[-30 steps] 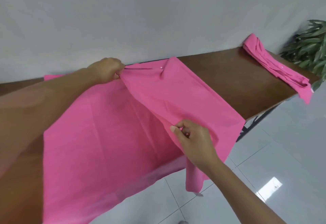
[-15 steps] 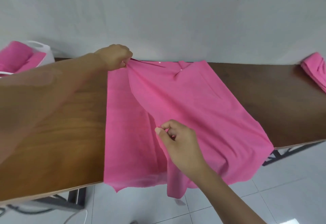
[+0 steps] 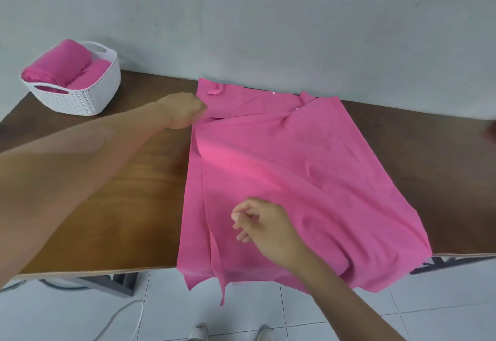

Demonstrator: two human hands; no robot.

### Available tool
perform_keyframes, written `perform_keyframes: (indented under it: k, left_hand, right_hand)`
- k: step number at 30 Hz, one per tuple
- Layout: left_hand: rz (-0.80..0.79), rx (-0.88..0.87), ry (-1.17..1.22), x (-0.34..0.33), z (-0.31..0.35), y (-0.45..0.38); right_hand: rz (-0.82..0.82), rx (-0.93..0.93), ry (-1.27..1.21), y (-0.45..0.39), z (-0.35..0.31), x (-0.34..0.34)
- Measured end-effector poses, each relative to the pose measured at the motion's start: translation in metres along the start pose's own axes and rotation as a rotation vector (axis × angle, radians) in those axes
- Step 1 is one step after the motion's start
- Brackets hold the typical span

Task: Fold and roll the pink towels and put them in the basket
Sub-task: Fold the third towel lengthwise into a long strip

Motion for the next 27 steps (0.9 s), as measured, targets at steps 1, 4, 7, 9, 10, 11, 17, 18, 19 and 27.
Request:
perform_keyframes:
  k: [1, 4, 7, 9, 10, 11, 17, 18, 19, 27]
  left_hand:
    - [-0.013, 0.037, -0.007, -0.001, 0.003, 0.003]
    - [-0.002, 0.099, 0.066, -0.008, 0.010, 0.008]
    - [0.033, 0.101, 0.139, -0.018, 0.021, -0.001]
    - [0.074, 0.082, 0.178, -0.024, 0.030, -0.008]
    - [0.089, 0.073, 0.196, -0.029, 0.032, -0.013]
    - [0.099, 0.080, 0.209, -0.033, 0.036, -0.018]
    - [0.159, 0.218, 0.252, -0.045, 0.047, -0.052]
    - [0.159, 0.240, 0.243, -0.047, 0.049, -0.060]
    - [0.155, 0.264, 0.223, -0.048, 0.052, -0.069]
    - [0.120, 0.388, 0.133, -0.065, 0.072, -0.140]
  right_hand:
    - [0.009, -0.005, 0.002, -0.003, 0.003, 0.006]
    - [0.057, -0.029, -0.017, -0.013, 0.015, 0.026]
    - [0.119, -0.021, -0.028, -0.025, 0.026, 0.050]
    - [0.156, -0.001, -0.012, -0.035, 0.034, 0.068]
    - [0.171, 0.015, 0.004, -0.040, 0.039, 0.077]
    - [0.189, 0.040, 0.032, -0.047, 0.044, 0.087]
    - [0.255, 0.147, 0.152, -0.087, 0.073, 0.144]
    - [0.258, 0.155, 0.158, -0.092, 0.078, 0.152]
    - [0.256, 0.164, 0.159, -0.097, 0.084, 0.160]
    - [0.231, 0.149, 0.184, -0.128, 0.140, 0.221]
Point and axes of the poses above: each hand's wrist, its own y-axis away from the middle knuckle, its own x-axis out of the back of the hand, z = x × y, the point moved 5 cm from there along -y, towards the middle knuckle, and after that the axes turned 9 degrees about y, right-handed, at the moved point
